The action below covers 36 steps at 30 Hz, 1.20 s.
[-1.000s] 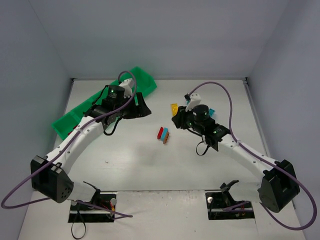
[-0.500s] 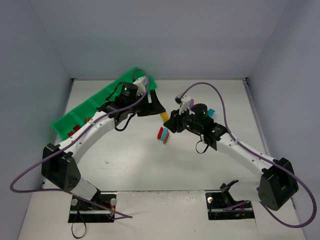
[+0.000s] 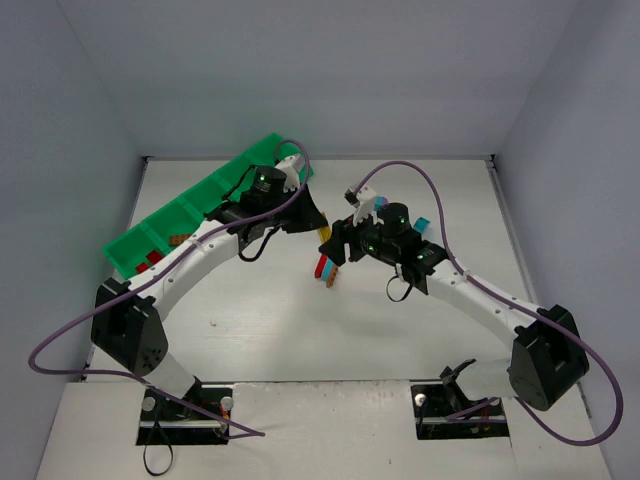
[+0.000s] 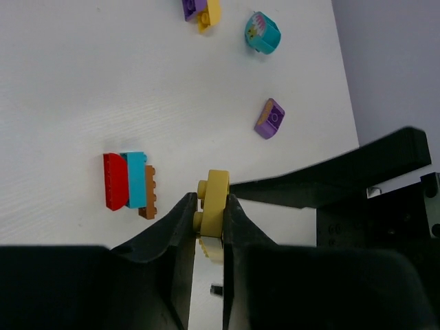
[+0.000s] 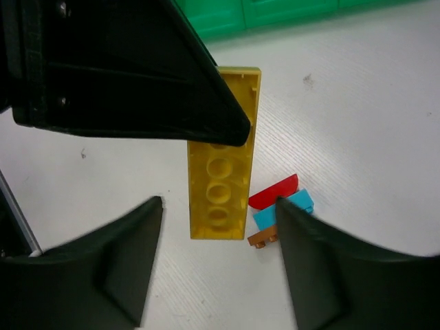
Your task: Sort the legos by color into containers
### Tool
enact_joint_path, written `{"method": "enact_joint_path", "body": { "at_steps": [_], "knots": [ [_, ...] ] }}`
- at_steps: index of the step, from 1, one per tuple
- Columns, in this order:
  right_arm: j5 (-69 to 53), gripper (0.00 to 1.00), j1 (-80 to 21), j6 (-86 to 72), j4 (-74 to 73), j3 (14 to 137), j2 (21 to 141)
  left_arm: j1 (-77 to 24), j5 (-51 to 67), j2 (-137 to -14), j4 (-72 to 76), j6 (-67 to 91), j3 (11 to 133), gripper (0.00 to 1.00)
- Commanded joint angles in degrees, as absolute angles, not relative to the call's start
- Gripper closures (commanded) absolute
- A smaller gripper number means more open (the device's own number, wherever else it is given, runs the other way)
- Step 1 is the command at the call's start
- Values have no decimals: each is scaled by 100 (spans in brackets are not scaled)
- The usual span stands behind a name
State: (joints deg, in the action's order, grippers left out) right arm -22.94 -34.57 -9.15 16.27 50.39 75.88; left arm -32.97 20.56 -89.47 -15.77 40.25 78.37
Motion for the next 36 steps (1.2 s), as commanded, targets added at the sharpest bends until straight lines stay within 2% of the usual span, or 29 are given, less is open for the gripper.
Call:
{"method": "enact_joint_path", "body": {
  "at_steps": [1, 3, 5, 8, 16, 23, 27, 30, 33, 34, 36],
  "knots": [
    [-2250, 31, -3419, -975, 1916, 5414, 7725, -3235, 1557, -8789, -1589, 3657, 8323, 100],
    [-2006, 24, -3349, -1081, 1697, 5502, 7769, -3104, 1223, -8807, -1739, 3411, 8384, 100],
    [-1637, 22, -3279, -1186, 1487, 5528, 7761, -2954, 907, -8824, -1871, 3201, 8437, 100],
    [-627, 15, -3095, -1545, 1171, 5511, 7603, -2454, 344, -8877, -2030, 3007, 8525, 100],
    [1492, 15, -2224, -2952, -586, 5406, 7365, -1188, -1212, -9518, -2004, 2664, 9042, 100],
    [2135, 15, -1969, -3787, -1370, 5107, 7154, -739, -1705, -10361, -2012, 2391, 9579, 100],
    [2197, 14, -1820, -4165, -1704, 5010, 7163, -572, -1732, -10827, -1969, 2373, 9738, 94],
    [2180, 14, -1705, -4341, -1758, 4913, 7207, -519, -1635, -11090, -1907, 2303, 9922, 85],
    [2031, 14, -1512, -4430, -1758, 4843, 7347, -501, -1608, -11293, -2030, 2303, 10159, 72],
    [1969, 14, -1451, -4447, -1758, 4825, 7382, -492, -1600, -11303, -2091, 2329, 10204, 63],
    [1873, 14, -1301, -4500, -1758, 4808, 7558, -492, -1582, -11268, -2101, 2355, 10204, 55]
  ]
}}
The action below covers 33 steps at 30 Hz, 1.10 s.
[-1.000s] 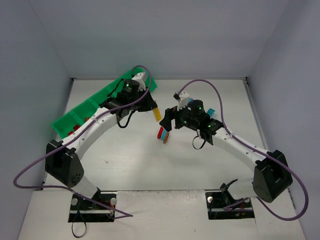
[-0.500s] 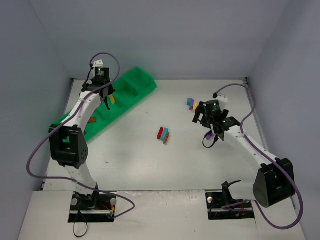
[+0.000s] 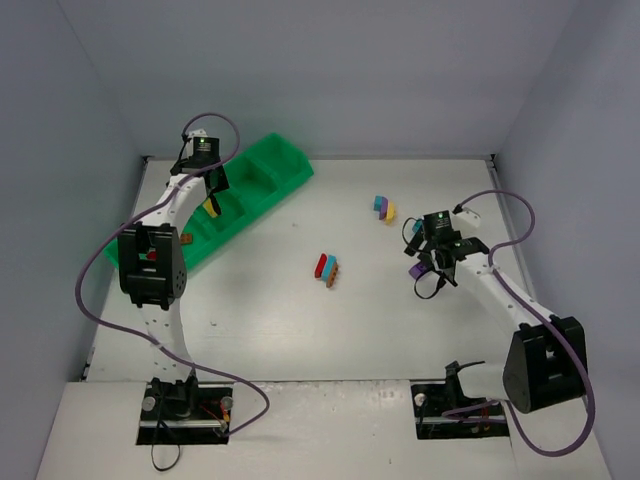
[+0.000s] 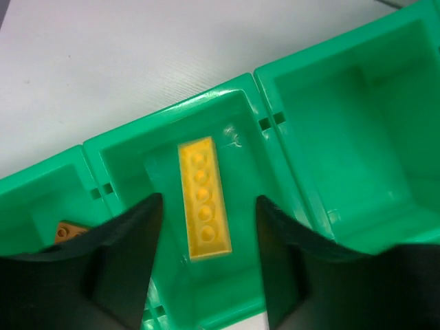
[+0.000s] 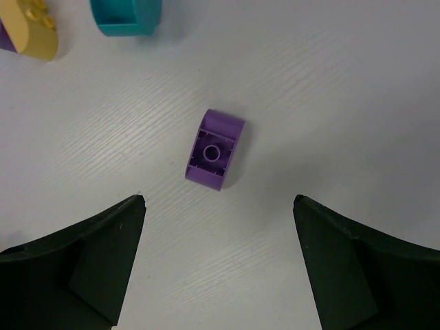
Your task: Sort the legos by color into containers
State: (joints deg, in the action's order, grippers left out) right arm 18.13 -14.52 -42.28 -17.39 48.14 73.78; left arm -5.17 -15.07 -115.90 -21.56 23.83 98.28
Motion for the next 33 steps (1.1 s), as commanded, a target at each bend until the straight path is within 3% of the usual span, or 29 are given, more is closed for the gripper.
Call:
{"method": "enact_joint_path", "body": {
  "at_steps": [1, 7, 17, 23, 25, 29, 33],
  "knots": [
    [1829, 15, -1266, -4509, -1758, 4799, 7628, -492, -1565, -11233, -2092, 2364, 10178, 48],
    [1547, 19, -1222, -4588, -1705, 4948, 8339, -510, -1310, -10688, -2294, 2531, 9985, 37],
    [1362, 29, -1213, -4729, -1301, 5141, 9184, -1080, -467, -9247, -2733, 2734, 9247, 37],
    [1634, 48, -1230, -4579, -1072, 5194, 9483, -1651, -88, -8649, -2786, 2830, 8606, 37],
    [1652, 61, -1230, -4431, -968, 5177, 9562, -1827, -44, -8465, -2742, 2821, 8412, 37],
    [1600, 100, -1283, -4035, -748, 5089, 9519, -2231, 280, -8245, -2628, 2953, 7929, 37],
    [1197, 100, -1660, -3052, -107, 4870, 8749, -2390, 658, -8016, -2286, 3128, 7613, 36]
  ]
}}
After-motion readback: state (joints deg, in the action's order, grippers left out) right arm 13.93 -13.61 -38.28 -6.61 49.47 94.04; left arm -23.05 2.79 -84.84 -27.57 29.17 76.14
